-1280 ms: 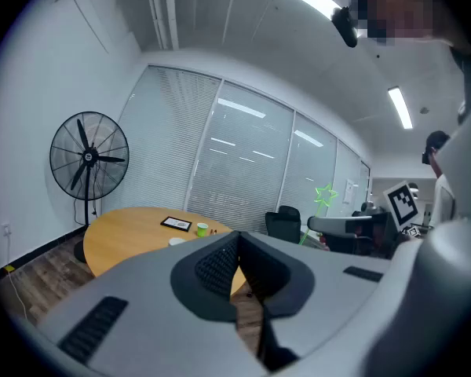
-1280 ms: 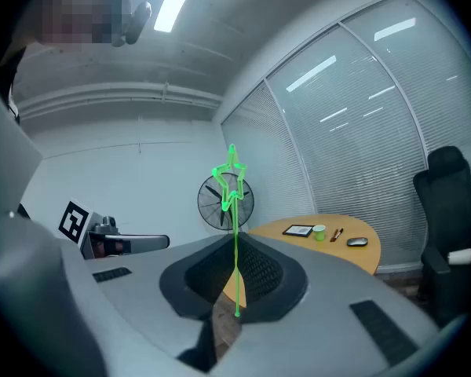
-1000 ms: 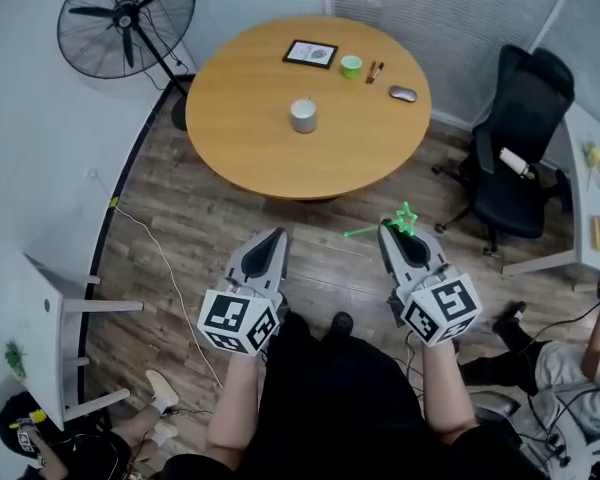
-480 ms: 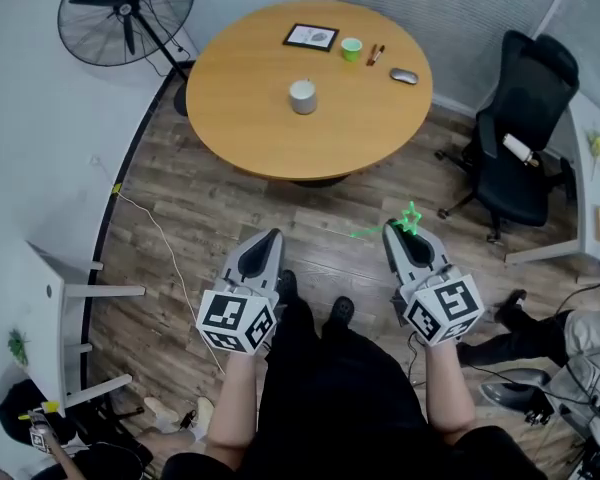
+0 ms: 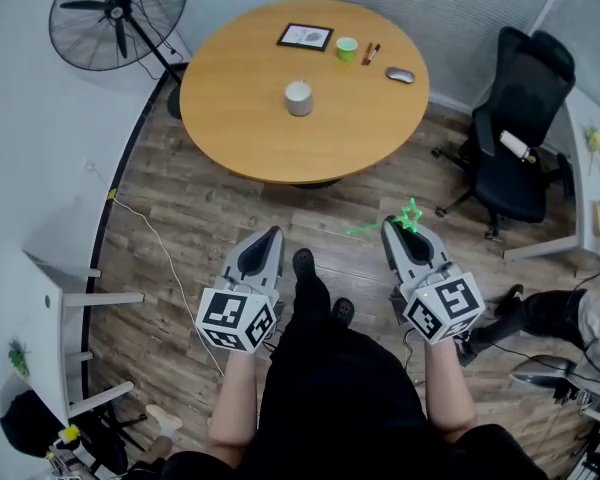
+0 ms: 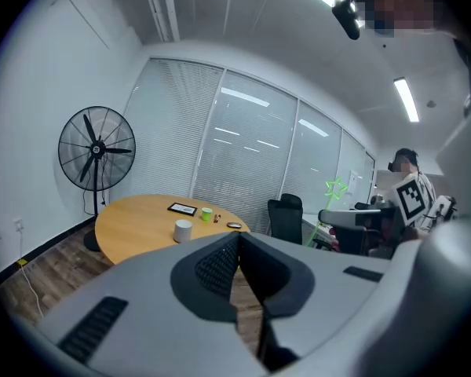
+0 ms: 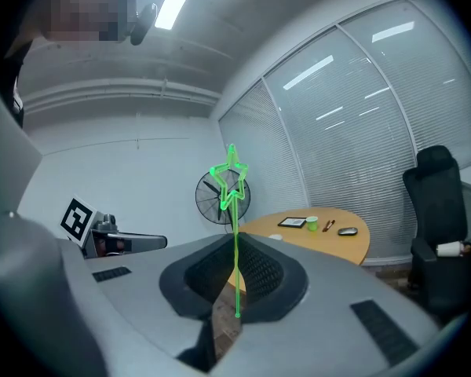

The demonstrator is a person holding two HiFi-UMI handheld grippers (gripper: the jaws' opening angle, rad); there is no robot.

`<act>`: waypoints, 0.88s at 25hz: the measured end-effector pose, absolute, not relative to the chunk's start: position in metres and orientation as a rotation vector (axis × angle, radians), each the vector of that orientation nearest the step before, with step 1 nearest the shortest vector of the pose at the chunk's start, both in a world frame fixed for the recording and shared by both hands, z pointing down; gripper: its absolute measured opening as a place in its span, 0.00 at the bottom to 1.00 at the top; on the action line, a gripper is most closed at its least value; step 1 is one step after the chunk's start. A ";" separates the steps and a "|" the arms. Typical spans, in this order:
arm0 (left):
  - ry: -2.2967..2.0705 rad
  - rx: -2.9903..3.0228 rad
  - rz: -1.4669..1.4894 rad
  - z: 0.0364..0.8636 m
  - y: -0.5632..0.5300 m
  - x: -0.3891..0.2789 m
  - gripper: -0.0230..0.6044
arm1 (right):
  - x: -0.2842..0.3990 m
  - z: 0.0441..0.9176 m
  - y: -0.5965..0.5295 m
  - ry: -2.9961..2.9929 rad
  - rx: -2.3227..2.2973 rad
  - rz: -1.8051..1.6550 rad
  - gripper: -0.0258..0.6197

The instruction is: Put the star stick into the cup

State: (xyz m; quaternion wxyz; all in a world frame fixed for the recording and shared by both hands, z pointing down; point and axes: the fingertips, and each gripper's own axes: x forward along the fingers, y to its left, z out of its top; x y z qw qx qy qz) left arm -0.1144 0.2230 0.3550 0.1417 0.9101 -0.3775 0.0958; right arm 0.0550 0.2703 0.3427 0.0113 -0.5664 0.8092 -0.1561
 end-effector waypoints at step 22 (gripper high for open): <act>-0.937 2.665 0.241 0.352 0.050 -0.120 0.03 | 0.031 0.323 0.101 2.484 -1.852 -0.489 0.08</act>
